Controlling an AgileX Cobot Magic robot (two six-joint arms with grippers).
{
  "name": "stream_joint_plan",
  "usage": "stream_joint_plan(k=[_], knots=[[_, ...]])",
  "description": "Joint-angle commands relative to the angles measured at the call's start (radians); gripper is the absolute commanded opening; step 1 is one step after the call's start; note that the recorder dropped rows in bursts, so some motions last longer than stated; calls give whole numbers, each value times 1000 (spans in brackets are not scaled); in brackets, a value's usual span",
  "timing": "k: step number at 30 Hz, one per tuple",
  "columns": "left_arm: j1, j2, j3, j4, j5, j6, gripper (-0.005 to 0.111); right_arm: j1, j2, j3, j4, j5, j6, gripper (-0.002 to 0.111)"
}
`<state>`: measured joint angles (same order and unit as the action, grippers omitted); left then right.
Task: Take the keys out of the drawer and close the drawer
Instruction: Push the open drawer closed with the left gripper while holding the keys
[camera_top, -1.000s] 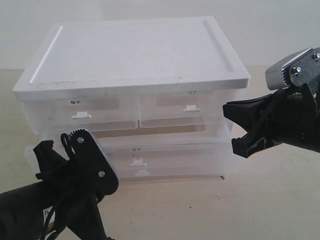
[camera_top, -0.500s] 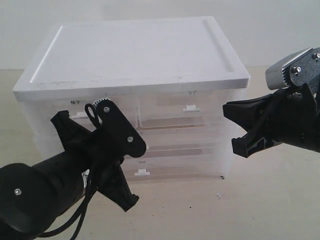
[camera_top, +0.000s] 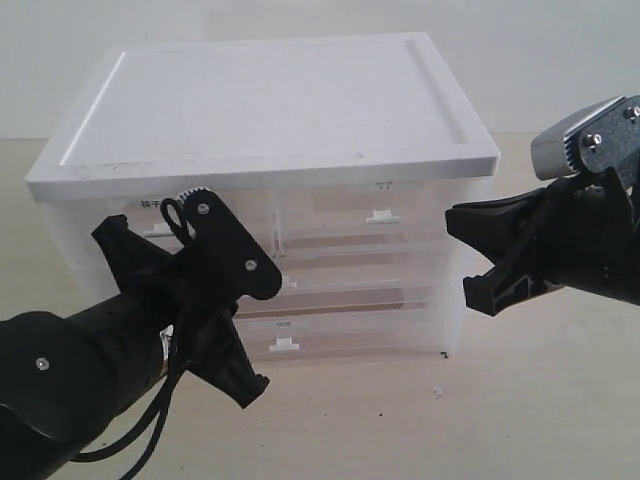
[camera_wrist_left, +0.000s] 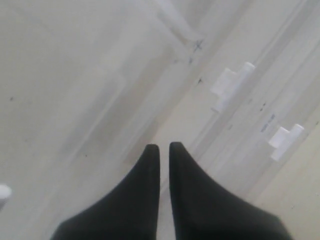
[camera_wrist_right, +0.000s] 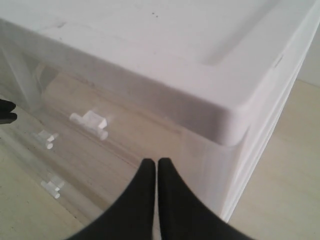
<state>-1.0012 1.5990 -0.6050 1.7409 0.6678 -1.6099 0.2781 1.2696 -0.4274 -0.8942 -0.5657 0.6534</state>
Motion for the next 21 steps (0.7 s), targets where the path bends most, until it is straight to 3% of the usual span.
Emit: stream_joint_plan(k=[1,8,13,15,18,20,21], knots=[[-11,-6,-5,4,5,-13,4,-8,-1,-3,-8,-6,-1,0],[-130,-88,68,4,-62,-48,4,-8,-1,-3,-8,-6,-1,0],[-196,-200,148,-41,-352,-42,4,-8,-1,-3,-8,-6,-1,0],[-196,-240,176,-176,-457,30,4,-8,-1,-3,-8,-6,-1,0],[-196,-264,209,-451,-496,222,4,-8,-1,-3,-8,-6,-1,0],[-196,-267,222,-695,-464,403,4,-8,-1,-3,-8,-6,-1,0],[-196,-263,225,-928,-395,602,4,-8,-1,-3,-8,-6,-1,0]])
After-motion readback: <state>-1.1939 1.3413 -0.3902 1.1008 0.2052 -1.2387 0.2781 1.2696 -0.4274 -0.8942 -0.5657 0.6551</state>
